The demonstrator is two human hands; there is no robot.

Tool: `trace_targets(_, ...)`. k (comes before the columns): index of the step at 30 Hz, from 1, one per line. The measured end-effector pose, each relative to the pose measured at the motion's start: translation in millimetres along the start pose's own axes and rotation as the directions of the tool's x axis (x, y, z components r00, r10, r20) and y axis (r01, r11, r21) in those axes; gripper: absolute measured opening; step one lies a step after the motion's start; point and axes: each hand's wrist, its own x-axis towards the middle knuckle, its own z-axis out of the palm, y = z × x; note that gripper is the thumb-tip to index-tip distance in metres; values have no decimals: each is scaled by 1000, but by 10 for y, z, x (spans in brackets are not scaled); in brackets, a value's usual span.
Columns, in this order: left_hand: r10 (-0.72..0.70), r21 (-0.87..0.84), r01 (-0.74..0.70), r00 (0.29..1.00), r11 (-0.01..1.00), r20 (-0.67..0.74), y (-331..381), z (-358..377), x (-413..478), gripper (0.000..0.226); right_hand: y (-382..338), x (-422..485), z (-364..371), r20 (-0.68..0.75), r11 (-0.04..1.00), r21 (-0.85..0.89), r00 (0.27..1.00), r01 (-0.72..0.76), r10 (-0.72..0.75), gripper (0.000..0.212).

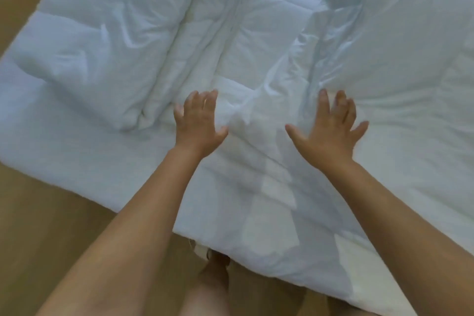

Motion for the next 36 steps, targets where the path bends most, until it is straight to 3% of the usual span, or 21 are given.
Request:
trace_targets(4, 118, 231, -137, 989, 963, 94, -636, -156, 312, 85, -559, 72, 197, 37, 990, -41, 990, -133, 134, 91)
trace_targets(9, 163, 344, -216, 971, 914, 176, -1020, -286, 549, 101, -1370, 102, 448, 189, 966, 187, 971, -180, 144, 86)
trace_targets(14, 256, 285, -317, 939, 905, 231, -1393, -406, 714, 98, -1979, 286, 668, 320, 869, 416, 938, -269, 137, 96)
trace_targets(17, 448, 299, -489, 872, 819, 197, -1668, -509, 810, 85, -2490, 432, 784, 413, 650, 663, 906, -372, 98, 110)
trace_targets(21, 572, 287, -596, 802, 750, 171, -2100, -683, 1170, 86, -3318, 745, 918, 451, 457, 752, 876, -475, 168, 130)
trace_targets(23, 600, 242, -604, 794, 759, 100, -2337, -714, 1399, 77, -3614, 952, 984, 483, 441, 713, 838, -545, 255, 139)
trace_targets(26, 660, 218, -639, 750, 738, -38, -2794, -695, 1724, 60, -3902, 1161, 1199, 474, 533, 616, 813, -581, 339, 147)
trace_targets(30, 477, 188, -454, 873, 871, -99, -3373, -620, 2158, 76, -4194, 1291, 1504, 352, 629, 561, 843, -538, 408, 141)
trace_targets(33, 121, 17, -120, 980, 993, -157, -3832, -701, 2532, 90, -4292, 1294, 1609, 261, 630, 568, 842, -529, 472, 138)
trace_targets(36, -303, -209, 287, 952, 935, -48, -4318, -725, 2853, 111, -4314, 1218, 1658, 215, 604, 595, 830, -529, 515, 136)
